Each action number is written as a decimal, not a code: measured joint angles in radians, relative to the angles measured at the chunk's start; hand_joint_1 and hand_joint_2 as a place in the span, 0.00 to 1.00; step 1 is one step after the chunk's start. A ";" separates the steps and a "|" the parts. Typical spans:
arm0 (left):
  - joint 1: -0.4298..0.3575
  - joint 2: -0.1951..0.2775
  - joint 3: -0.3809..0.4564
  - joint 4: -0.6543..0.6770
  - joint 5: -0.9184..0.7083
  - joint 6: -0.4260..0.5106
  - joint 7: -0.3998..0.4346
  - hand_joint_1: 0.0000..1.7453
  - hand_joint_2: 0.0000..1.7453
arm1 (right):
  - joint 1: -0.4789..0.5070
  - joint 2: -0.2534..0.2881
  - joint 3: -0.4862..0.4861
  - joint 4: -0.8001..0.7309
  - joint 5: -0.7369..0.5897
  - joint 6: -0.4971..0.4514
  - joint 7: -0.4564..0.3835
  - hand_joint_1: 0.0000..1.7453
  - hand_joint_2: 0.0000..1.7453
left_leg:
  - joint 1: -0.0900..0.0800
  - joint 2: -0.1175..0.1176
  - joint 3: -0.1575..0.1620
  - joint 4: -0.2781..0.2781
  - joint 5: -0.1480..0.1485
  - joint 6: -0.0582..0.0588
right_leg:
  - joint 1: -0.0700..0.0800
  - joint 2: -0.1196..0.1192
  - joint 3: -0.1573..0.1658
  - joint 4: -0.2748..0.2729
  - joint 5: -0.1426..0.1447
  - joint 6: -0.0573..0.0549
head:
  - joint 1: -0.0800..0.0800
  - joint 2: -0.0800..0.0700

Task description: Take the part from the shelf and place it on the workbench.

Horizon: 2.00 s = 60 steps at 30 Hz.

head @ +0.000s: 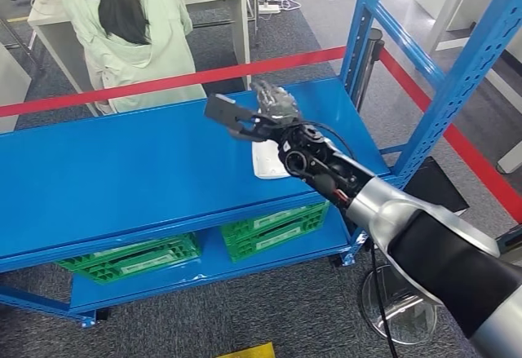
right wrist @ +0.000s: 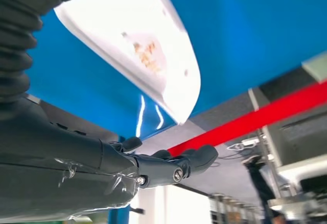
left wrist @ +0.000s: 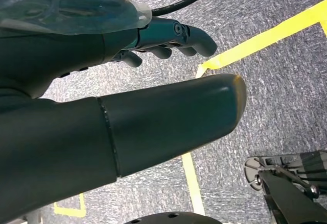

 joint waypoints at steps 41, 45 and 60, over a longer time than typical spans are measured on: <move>0.008 0.006 0.000 0.000 0.001 0.012 0.012 0.00 0.00 | 0.190 -0.055 -0.082 -0.282 0.147 0.269 0.252 0.00 1.00 | 0.000 0.000 0.000 0.000 0.000 0.000 | 0.000 0.000 0.000 0.000 0.000 0.000 | 0.000 0.000; 0.008 0.006 0.000 0.000 0.002 0.013 0.012 0.00 0.00 | 0.190 -0.055 -0.082 -0.281 0.134 0.263 0.252 0.00 1.00 | 0.000 0.000 0.000 0.000 0.000 0.000 | 0.000 0.000 0.000 0.000 0.000 0.000 | 0.000 0.000; 0.007 0.006 0.000 0.000 -0.004 0.020 0.018 0.00 0.00 | 0.188 -0.055 -0.080 -0.197 0.080 0.172 0.208 0.00 1.00 | 0.000 0.000 0.000 0.000 0.000 0.000 | 0.000 0.000 0.000 0.000 0.000 0.000 | 0.000 0.000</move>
